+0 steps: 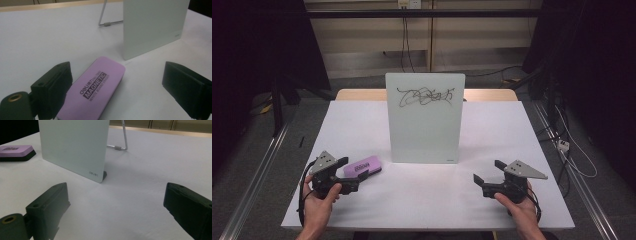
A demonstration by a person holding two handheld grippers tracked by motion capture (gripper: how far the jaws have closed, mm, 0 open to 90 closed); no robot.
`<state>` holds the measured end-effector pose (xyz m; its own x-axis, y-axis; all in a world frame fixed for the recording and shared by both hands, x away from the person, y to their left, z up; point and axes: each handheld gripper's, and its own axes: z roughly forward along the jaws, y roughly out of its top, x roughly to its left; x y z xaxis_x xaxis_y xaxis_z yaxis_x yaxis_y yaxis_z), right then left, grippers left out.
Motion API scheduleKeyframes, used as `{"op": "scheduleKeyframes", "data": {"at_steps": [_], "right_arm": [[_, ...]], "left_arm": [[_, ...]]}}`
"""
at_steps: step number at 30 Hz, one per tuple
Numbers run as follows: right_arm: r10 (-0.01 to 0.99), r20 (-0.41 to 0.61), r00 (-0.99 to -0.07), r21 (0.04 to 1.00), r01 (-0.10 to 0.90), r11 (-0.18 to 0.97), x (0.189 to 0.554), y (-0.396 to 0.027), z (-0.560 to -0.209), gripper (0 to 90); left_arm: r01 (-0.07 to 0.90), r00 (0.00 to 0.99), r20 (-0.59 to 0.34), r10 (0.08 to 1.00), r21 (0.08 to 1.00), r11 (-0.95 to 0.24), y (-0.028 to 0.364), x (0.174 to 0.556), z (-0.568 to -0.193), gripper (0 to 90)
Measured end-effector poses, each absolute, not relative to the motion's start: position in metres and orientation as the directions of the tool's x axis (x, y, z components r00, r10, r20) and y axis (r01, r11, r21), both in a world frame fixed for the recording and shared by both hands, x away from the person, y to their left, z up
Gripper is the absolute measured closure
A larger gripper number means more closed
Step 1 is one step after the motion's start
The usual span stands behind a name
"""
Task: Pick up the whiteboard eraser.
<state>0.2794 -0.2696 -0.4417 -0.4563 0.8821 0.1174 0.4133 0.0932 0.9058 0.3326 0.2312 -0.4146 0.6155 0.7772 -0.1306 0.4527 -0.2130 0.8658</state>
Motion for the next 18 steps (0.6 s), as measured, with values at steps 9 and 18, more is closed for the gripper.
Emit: {"op": "scheduleKeyframes", "data": {"at_steps": [9, 18], "right_arm": [[0.883, 0.127, -0.451, 0.901, 0.424, 0.087, 0.282, -0.27, -0.442, 5.3], [0.883, 0.13, -0.452, 0.901, 0.426, 0.085, 0.282, -0.271, -0.442, 5.3]], "left_arm": [[0.49, 0.631, -0.149, 0.761, 0.837, -0.242, 0.236, 0.343, -0.417, 9.9], [0.518, 0.63, -0.13, 0.766, 0.804, -0.29, 0.233, 0.35, -0.419, 8.0]]}}
